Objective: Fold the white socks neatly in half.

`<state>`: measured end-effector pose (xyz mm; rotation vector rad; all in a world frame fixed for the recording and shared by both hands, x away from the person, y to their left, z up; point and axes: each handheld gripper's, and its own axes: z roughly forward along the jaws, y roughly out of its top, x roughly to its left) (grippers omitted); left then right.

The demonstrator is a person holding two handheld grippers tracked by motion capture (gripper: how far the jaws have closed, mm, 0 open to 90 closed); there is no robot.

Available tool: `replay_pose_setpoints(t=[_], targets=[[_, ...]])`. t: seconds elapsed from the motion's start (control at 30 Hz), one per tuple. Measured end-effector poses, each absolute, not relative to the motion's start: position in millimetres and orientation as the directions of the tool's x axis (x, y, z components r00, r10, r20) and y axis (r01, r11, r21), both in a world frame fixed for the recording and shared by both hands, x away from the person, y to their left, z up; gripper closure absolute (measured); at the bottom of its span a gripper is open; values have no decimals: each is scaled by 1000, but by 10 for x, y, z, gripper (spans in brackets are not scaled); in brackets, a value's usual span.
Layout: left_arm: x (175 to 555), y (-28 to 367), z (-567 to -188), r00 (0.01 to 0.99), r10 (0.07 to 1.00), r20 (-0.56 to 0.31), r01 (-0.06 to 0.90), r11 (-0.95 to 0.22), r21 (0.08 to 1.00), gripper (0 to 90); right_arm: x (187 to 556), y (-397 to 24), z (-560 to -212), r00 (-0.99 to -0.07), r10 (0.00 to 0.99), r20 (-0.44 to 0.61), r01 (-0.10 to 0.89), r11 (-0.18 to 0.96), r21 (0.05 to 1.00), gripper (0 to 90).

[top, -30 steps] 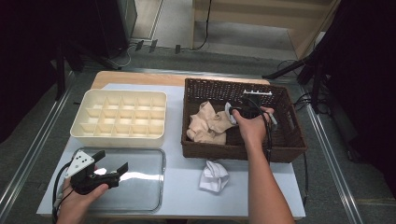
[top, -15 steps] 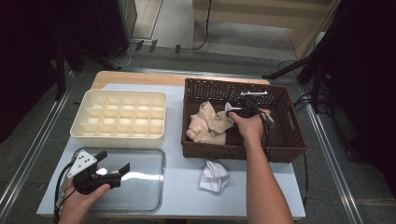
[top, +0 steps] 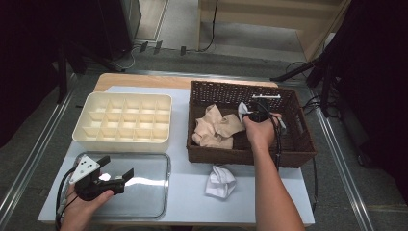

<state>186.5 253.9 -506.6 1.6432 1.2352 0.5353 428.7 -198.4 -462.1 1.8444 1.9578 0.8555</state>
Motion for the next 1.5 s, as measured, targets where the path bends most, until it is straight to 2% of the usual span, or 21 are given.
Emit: replay_pose_setpoints(t=[0.27,1.07,1.33,1.5], targets=[[1862,2518,-5063,392,899,-193,468,-14,884,13,4097,-1984,-4409,-152,968,197,726,-26,687,838],[1848,2388,-5089,417,893,-172,468,-49,882,13,3291,-1983,-4097,-311,924,221,537,-21,843,838],[1844,2352,-5112,421,892,-164,473,-61,879,13,3014,-1953,-4195,-357,900,249,448,-69,892,838],[1845,2321,-5122,424,891,-163,469,-62,881,13,2912,-1942,-4270,-399,892,211,373,-53,926,838]])
